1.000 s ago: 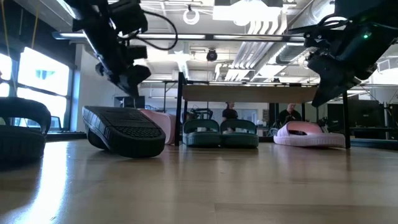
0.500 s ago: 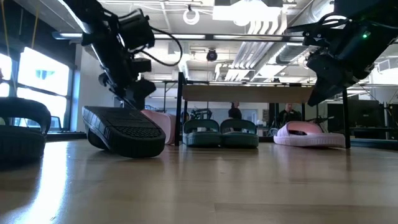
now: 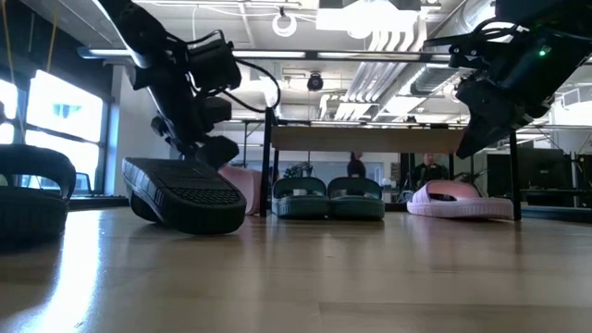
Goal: Pick and place slides into the shelf
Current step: Put the pink slide under the shelf
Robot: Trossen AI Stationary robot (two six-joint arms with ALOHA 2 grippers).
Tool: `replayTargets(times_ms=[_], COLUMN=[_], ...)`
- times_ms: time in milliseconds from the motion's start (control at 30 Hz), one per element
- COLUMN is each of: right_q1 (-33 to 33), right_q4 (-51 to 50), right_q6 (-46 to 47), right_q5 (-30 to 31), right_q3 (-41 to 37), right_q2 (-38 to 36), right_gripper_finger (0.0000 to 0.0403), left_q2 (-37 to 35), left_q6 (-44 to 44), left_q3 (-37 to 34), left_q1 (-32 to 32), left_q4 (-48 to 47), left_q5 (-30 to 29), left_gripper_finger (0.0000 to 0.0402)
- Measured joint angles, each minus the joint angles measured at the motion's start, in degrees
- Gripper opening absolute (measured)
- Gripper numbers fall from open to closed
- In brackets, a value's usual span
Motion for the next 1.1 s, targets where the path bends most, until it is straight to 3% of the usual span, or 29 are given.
replayTargets(times_ms=[333, 500, 800, 1100], right_q1=[0.00, -0.01, -0.02, -0.02], right_q4=[0.34, 0.37, 0.42, 0.42], right_q6=[0.00, 0.00, 0.00, 0.00], right_q5=[-0.42, -0.42, -0.42, -0.42], right_q3=[-0.02, -0.02, -0.02, -0.02], right_q2=[0.00, 0.00, 0.00, 0.00], right_gripper_finger=[0.0085, 0.0085, 0.0085, 0.0085], left_q2=[2.16, 2.16, 2.16, 1.57], left_q6=[-1.90, -1.86, -1.79, -1.90], left_q3=[-0.02, -0.02, -0.02, -0.02], left_q1=[3.00, 2.93, 2.86, 2.81], left_q4=[0.87, 0.88, 0.96, 0.75], left_q5=[-0.19, -0.01, 0.91, -0.20], left_gripper_finger=[0.0228, 0.0168, 0.0017, 0.0006])
